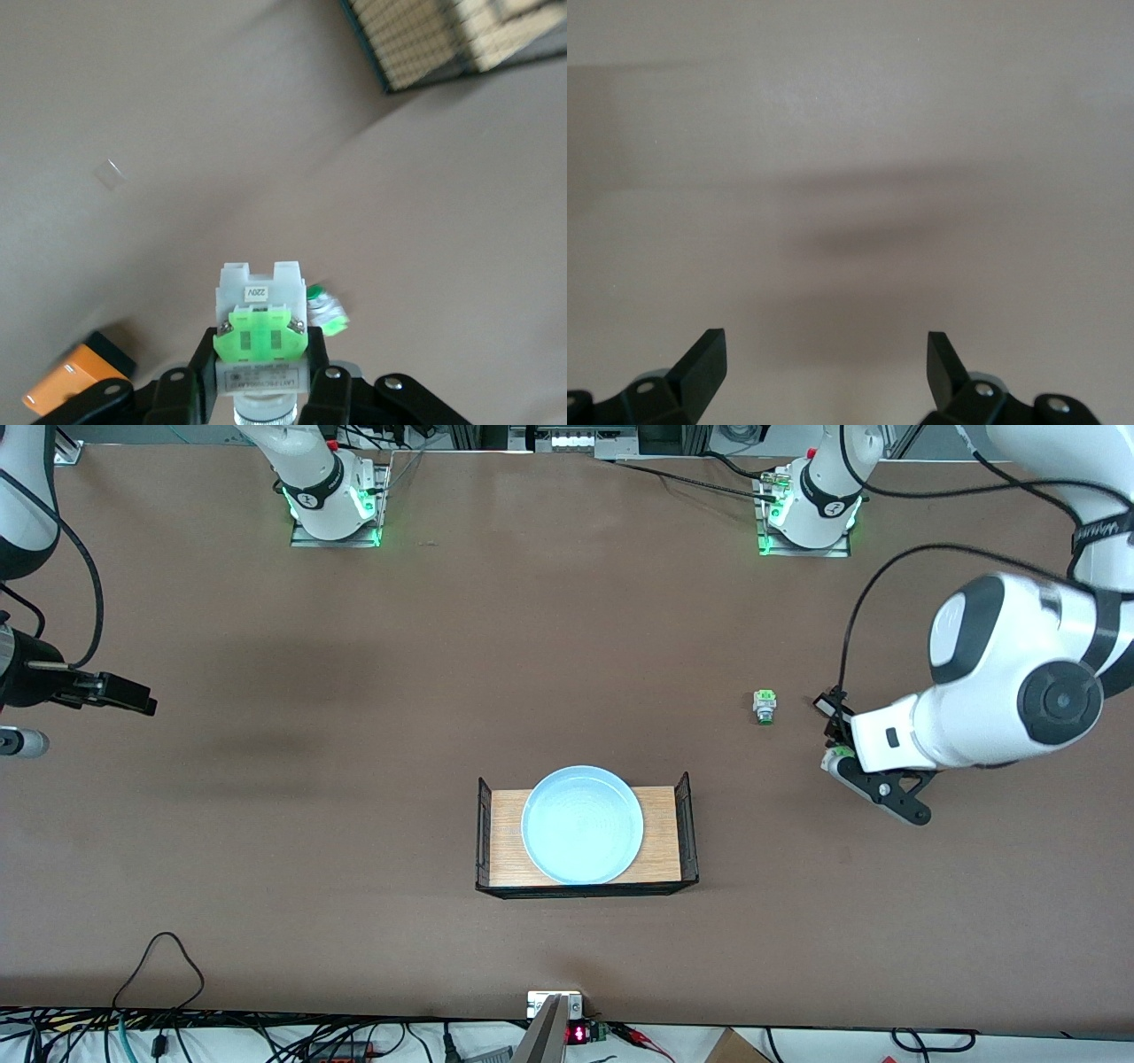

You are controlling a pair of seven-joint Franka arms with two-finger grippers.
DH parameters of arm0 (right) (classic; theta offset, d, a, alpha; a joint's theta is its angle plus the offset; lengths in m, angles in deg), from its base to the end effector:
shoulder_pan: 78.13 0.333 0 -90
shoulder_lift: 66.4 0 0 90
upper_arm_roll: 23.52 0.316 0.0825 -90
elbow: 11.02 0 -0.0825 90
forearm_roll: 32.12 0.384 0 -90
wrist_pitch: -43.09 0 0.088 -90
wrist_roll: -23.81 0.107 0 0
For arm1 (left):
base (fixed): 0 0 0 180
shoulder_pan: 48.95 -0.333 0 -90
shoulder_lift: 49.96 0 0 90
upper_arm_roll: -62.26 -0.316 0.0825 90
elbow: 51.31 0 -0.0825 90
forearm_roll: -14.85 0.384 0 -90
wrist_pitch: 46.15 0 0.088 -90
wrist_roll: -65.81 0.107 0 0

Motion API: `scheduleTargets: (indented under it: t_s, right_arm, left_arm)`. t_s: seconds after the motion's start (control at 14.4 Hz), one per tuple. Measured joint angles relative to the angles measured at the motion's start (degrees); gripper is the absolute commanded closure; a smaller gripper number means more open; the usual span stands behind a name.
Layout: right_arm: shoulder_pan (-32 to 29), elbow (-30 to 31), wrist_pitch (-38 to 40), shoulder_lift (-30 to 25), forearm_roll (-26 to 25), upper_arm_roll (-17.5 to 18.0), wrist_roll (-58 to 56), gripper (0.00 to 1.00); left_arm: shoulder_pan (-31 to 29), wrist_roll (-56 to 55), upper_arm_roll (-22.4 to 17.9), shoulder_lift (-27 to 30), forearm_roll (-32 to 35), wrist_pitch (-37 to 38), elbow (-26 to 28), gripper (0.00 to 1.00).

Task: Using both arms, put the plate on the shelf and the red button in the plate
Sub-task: 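Carry the red-capped switch with the left gripper over the plate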

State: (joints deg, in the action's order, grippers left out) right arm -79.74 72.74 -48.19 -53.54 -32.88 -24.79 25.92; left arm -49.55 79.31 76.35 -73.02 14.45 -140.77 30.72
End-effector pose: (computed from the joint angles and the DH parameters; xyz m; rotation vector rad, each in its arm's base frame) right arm 0.6186 -0.0311 0.5457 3.1178 -0.1339 -0.1456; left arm 0.6447 -0.1304 0.4566 2.9474 -0.6888 -0.2593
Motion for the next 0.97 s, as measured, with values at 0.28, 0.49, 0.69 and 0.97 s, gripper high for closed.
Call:
scheduleTargets:
  t_s: [0.28, 0.49, 0.69, 0.97]
  right_arm:
    - [0.22, 5.13, -4.03, -3.21, 0.11, 0.11, 0.0, 0.0]
    - [0.27, 10.72, -7.05, -6.96, 0.11, 0.43, 0.0, 0.0]
    - [0.61, 11.8, -6.04, -8.71, 0.11, 0.57, 0.0, 0.0]
    - [0.64, 11.96, -5.78, -8.84, 0.11, 0.51, 0.0, 0.0]
  left_arm:
    - [3.17, -23.39, 7.19, 0.21, -0.01, 4.26, -7.38, 0.71]
    - [10.32, -36.57, 7.63, -0.65, 0.02, 2.63, -11.33, 0.71]
    - [12.92, -40.93, 7.52, -4.08, 0.03, -4.72, -13.3, 0.71]
    - [13.8, -41.09, 7.3, -11.2, 0.04, -18.64, -13.73, 0.68]
